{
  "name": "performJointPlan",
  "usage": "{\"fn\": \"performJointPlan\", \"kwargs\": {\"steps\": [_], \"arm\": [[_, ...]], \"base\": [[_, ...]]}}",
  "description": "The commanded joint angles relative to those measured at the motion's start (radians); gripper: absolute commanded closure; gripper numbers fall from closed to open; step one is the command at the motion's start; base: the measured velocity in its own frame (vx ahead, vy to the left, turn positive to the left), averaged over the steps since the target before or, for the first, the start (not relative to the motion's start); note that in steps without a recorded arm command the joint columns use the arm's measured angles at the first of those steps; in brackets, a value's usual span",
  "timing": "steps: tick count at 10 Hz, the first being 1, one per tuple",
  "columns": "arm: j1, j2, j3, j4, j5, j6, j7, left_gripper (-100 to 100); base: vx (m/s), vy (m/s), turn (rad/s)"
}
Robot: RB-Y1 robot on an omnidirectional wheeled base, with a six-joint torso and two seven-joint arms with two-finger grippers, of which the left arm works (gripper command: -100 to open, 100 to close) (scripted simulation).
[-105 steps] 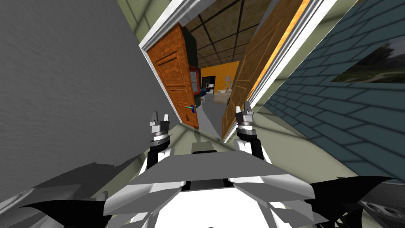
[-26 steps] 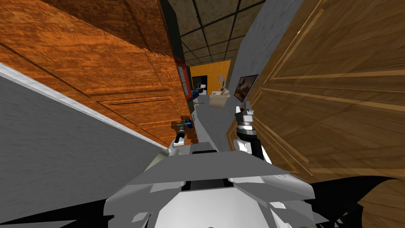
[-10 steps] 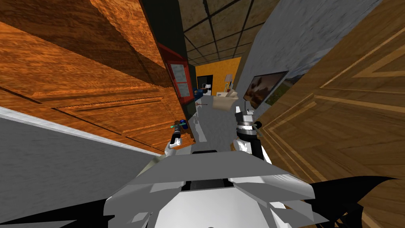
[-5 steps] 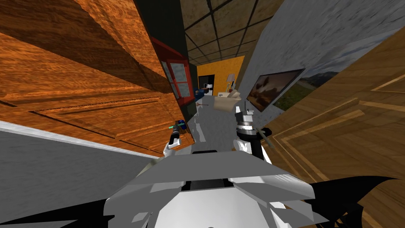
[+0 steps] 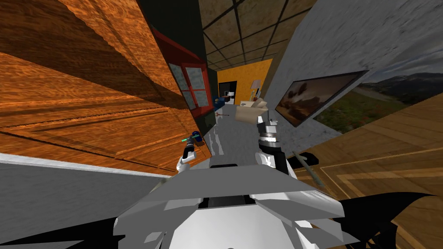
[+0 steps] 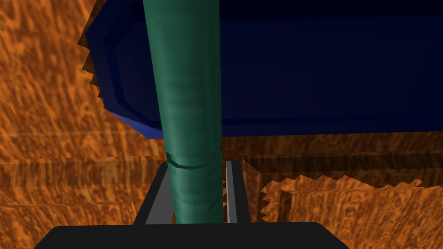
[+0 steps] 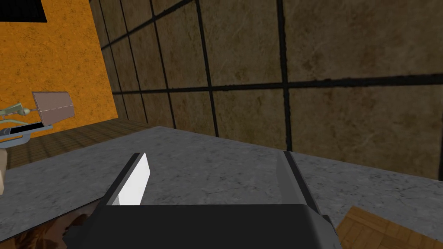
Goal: Push the door open
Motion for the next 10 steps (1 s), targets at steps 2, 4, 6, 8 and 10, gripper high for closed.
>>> {"fn": "performJointPlan", "kwargs": {"steps": [2, 4, 6, 8, 10], "arm": [[0.001, -0.001, 0.038, -0.007, 0.004, -0.002, -0.008, 100], [0.002, -0.006, 0.064, -0.008, 0.008, -0.002, -0.013, 100], [0.007, -0.009, 0.064, -0.007, 0.008, 0.003, -0.013, 100], [0.01, -0.002, 0.096, -0.013, 0.013, 0.001, -0.018, 100], [0.015, -0.002, 0.121, -0.019, 0.016, 0.001, -0.022, 100]], "base": [[0.197, -0.06, 0.085], [0.215, -0.049, 0.071], [0.135, -0.034, 0.046], [0.181, -0.023, 0.052], [0.229, -0.026, 0.056]]}}
